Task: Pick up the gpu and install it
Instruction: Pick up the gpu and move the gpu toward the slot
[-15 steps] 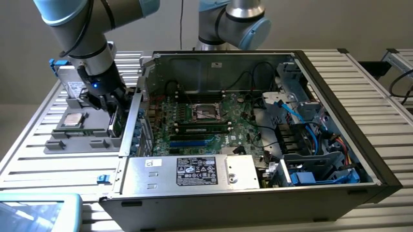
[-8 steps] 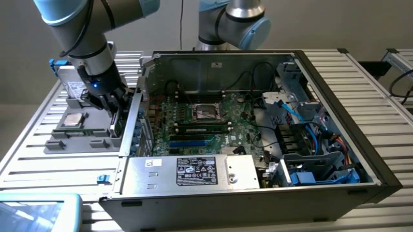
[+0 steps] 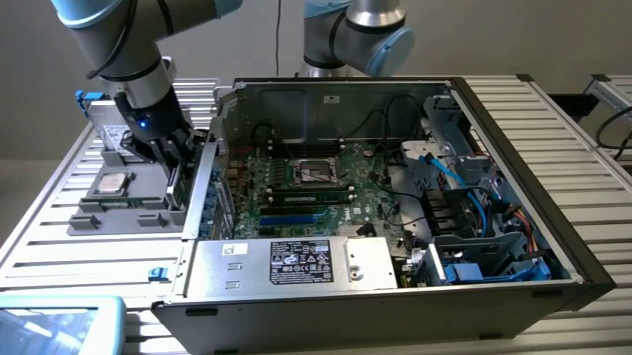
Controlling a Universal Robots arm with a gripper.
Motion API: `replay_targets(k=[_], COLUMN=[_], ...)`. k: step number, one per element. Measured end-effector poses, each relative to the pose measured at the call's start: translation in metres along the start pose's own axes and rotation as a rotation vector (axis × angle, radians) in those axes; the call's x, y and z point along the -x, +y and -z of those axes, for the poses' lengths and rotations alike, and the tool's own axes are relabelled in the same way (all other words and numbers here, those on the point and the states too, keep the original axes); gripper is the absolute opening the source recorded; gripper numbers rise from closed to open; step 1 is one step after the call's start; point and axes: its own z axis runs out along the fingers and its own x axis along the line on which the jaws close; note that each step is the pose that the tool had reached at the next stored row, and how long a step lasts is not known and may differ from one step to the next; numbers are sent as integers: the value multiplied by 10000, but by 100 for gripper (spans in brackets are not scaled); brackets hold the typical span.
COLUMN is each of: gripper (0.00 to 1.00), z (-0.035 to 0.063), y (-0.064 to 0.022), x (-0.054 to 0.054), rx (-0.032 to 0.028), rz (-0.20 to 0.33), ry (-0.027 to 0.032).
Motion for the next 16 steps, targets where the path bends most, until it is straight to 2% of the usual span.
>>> replay_targets(k=[16], gripper=[29], z=[724], y=[93], x=[-11], rx=[0], rz=[0], ry=[-1])
